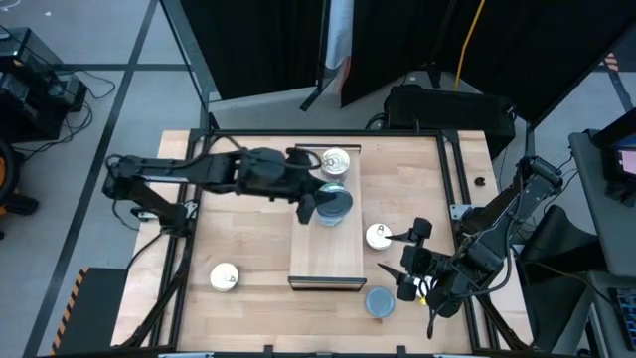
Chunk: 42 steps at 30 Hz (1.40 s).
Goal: Stack canned seafood by type on shelf
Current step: Stack the green white soda can on the shelf
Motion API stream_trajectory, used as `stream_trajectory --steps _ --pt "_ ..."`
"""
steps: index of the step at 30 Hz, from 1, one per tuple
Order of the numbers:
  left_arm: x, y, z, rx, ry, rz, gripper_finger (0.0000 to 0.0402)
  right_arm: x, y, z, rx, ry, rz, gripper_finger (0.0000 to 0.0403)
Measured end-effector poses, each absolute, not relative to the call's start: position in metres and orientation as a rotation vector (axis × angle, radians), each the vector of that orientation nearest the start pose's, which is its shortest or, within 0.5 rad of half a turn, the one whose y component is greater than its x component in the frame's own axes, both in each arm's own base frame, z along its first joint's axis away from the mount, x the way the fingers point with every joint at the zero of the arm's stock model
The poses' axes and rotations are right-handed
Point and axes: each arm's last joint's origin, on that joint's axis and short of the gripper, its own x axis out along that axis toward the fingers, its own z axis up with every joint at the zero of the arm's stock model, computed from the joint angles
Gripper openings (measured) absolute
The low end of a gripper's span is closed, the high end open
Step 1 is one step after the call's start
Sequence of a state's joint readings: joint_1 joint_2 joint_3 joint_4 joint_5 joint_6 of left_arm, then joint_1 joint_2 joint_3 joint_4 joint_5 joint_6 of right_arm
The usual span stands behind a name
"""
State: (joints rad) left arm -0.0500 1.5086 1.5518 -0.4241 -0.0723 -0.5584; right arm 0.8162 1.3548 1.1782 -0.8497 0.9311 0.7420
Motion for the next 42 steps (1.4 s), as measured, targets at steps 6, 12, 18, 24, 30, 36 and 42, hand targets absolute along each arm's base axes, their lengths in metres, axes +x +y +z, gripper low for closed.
stream_trajectory --steps 6,12,18,24,30,36,42 --pt "0.347 0.004 0.379 -0.65 0.455 0.125 0.0158 0.194 0.175 0.303 -0.056 0.607 -0.279 0.0313" --pt "0.358 0.013 0.358 -0.709 0.569 0.102 0.0159 0.187 0.181 0.303 -0.064 0.617 -0.244 0.0313" --pt "0.361 0.022 0.351 -0.729 0.603 0.105 0.0159 0.181 0.187 0.303 -0.072 0.615 -0.211 0.0313" --pt "0.359 0.028 0.35 -0.739 0.618 0.122 0.0159 0.174 0.194 0.303 -0.083 0.613 -0.176 0.0313" --pt "0.362 0.03 0.345 -0.753 0.63 0.143 0.0159 0.171 0.197 0.303 -0.079 0.61 -0.163 0.0313" --pt "0.366 0.031 0.34 -0.747 0.644 0.149 0.016 0.171 0.197 0.303 -0.065 0.609 -0.169 0.0313" --pt "0.366 0.029 0.338 -0.737 0.657 0.144 0.016 0.17 0.198 0.303 -0.065 0.608 -0.163 0.0313"
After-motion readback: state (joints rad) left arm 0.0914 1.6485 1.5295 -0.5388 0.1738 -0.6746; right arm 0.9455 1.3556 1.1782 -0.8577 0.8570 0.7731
